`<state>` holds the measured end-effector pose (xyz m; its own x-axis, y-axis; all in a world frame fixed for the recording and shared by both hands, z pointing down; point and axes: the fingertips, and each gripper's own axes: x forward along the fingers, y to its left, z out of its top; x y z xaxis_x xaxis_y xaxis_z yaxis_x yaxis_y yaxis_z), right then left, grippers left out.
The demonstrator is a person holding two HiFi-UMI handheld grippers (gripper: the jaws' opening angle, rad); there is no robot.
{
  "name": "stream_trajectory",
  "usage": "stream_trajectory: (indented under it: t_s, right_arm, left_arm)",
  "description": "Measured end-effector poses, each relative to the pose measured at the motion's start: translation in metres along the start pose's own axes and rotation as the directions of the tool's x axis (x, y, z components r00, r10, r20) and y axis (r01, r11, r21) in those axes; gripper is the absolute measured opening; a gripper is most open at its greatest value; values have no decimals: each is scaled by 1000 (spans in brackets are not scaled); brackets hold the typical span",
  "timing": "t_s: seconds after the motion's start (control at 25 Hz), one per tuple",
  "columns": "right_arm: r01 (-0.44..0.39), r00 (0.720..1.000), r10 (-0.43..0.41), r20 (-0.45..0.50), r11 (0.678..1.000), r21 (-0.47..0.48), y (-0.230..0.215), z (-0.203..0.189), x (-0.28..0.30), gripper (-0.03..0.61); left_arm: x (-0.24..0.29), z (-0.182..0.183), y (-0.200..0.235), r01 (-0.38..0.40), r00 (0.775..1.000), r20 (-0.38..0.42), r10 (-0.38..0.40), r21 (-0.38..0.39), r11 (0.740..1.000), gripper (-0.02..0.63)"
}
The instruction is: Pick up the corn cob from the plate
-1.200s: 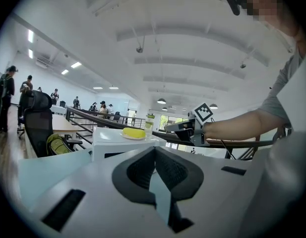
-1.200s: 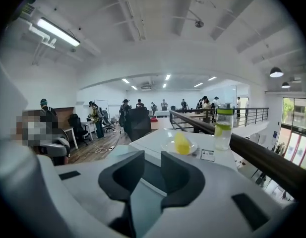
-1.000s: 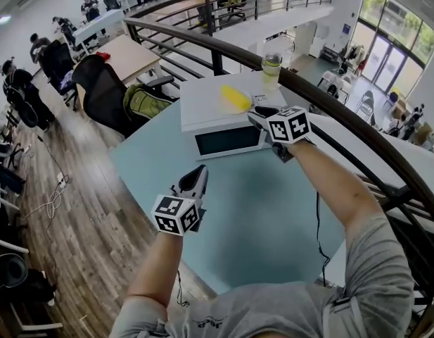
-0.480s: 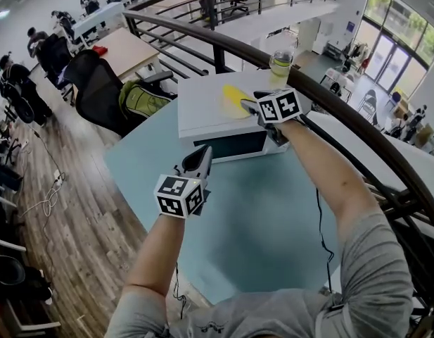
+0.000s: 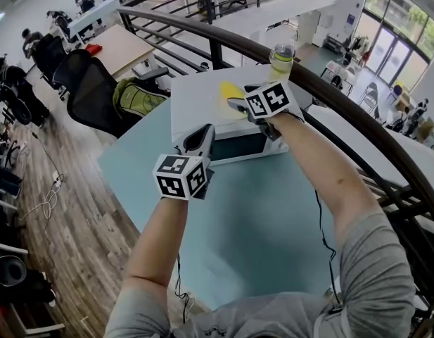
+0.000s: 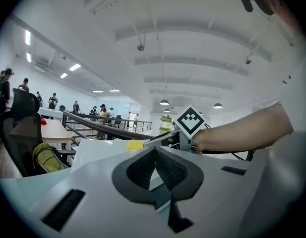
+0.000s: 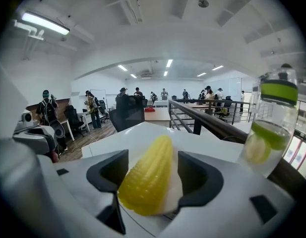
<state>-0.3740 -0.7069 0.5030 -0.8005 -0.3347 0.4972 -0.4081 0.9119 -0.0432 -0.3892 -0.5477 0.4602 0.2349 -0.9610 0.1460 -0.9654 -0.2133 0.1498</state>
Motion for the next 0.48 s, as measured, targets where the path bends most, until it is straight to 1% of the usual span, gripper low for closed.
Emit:
stream_trajectory:
  t_s: [0.16,0.28,0.36,0.48]
  right_arm:
    - [-14,999,12,-39,999,-52,6,0,10,308]
    - [-21,998,18,-63,998,-56,8,-5,16,310]
    - [-12,997,7,-74,997,-73,9,-7,19,310]
    - [21,996,-31,-84,993,-120,7,-11,25,310]
  left_arm:
    - [11,-3,-4,14,1000,1,-14,-2,1000,18]
    - [15,-6,-5,15,1000,-1,-15,-4,1000,18]
    - [16,-7,-3,13,1000,-1,-13,-5,1000,18]
    - [18,-8,-1,12,1000,1,-12,-6,1000,18]
